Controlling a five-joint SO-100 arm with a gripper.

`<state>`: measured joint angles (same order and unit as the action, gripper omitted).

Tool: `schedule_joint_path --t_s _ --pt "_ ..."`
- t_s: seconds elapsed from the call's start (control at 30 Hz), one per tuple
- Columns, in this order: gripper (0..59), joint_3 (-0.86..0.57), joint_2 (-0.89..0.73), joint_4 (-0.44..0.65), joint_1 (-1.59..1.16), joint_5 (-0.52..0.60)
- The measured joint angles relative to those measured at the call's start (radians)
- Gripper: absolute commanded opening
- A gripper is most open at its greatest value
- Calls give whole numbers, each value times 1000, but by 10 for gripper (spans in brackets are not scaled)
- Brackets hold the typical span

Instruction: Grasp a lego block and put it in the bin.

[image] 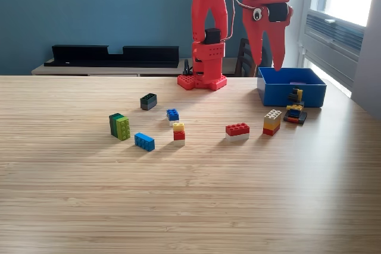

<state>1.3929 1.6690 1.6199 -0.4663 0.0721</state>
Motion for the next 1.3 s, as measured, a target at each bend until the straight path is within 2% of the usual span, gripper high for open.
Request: schedule_joint_path --t_s 0.63,0.87,1.03,1.3 --pt "276 12 0 -103 -32 -28" --pt "329 69 0 -138 -71 -60" --pt "351 120 0 -150 -77 -126" --pt "371 252 0 -150 -130 -357"
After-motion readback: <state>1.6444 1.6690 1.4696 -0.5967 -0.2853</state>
